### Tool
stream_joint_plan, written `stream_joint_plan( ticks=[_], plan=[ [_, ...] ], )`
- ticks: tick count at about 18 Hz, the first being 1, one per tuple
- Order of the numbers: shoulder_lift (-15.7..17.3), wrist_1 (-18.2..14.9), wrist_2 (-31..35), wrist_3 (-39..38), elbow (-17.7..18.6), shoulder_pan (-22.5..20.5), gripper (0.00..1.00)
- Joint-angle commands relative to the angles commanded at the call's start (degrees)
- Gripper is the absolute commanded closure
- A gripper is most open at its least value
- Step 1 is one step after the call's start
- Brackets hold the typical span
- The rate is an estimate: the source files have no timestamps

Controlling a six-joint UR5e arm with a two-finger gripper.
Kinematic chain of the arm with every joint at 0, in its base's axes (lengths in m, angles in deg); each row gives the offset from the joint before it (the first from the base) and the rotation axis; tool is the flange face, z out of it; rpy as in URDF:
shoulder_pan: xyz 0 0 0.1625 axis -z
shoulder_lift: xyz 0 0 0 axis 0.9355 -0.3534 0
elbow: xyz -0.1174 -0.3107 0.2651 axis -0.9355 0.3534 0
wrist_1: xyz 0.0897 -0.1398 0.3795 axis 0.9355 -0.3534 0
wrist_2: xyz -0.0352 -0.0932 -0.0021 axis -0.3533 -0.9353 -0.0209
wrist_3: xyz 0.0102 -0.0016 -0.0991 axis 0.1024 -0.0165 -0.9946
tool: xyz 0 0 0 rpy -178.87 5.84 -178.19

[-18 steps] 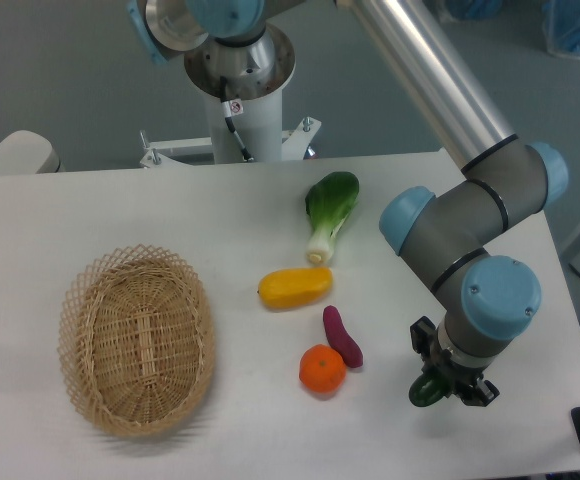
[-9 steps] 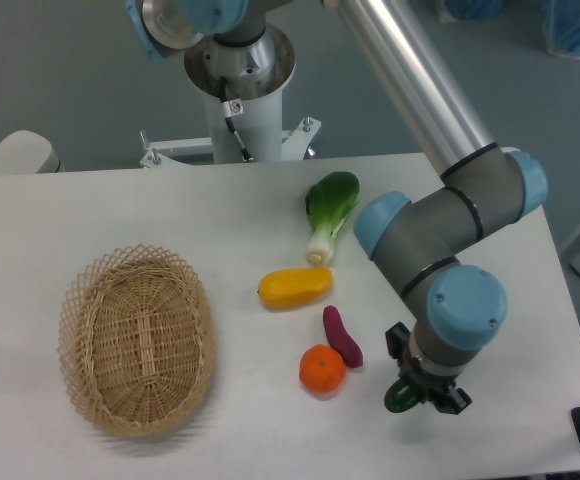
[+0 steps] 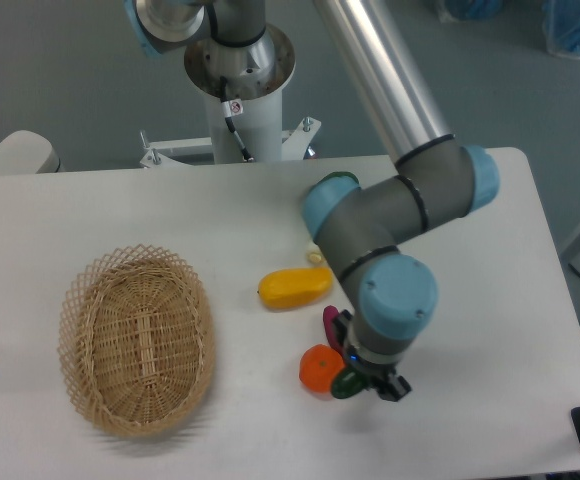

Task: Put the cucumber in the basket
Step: 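Lift the held cucumber up over the orange and sweet potato, then carry the cucumber across the table to above the wicker basket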

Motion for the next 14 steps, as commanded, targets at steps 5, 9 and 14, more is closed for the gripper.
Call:
stream_joint_plan(
  ticks=[5,9,14],
  plan=[
    [6.8,-0.1,-0.6,-1.0,7.2,4.6,0.88],
    [9.2,-0.9,-2.4,-7.5,8.5,9.6,0.88],
    [9.3,-0.5,-3.1,-16.2,9.3,16.3,0.88]
  ],
)
